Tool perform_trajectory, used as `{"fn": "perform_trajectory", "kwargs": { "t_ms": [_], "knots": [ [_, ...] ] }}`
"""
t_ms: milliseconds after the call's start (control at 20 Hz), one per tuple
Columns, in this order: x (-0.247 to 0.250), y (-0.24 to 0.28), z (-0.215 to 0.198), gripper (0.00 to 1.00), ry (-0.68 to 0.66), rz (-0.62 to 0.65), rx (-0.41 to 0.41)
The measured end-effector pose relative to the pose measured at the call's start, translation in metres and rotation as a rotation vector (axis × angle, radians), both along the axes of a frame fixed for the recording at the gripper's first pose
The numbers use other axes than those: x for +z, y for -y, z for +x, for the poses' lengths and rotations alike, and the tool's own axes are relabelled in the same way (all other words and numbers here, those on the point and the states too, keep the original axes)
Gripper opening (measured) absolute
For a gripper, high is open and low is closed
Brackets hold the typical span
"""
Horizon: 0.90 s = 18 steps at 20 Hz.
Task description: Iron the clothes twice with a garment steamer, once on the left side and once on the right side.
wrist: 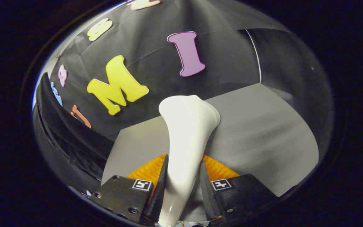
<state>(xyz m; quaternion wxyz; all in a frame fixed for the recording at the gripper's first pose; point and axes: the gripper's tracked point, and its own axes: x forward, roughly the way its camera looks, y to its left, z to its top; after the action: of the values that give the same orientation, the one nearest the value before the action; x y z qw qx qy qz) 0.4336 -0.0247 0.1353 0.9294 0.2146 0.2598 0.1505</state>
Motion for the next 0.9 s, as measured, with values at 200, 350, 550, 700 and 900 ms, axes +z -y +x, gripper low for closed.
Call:
{"fn": "perform_trajectory", "kwargs": {
  "t_ms": [200,350,550,700,900],
  "knots": [
    [0.013,-0.004,-0.013,0.5,0.028,0.018,-0.02],
    [0.024,-0.017,-0.04,0.45,0.056,0.001,-0.014],
    [0.033,-0.039,-0.067,0.44,0.109,-0.032,-0.026],
    [0.044,-0.057,-0.089,0.44,0.142,-0.037,-0.031],
    [0.07,-0.083,-0.132,0.43,0.211,-0.046,-0.04]
  ]
}}
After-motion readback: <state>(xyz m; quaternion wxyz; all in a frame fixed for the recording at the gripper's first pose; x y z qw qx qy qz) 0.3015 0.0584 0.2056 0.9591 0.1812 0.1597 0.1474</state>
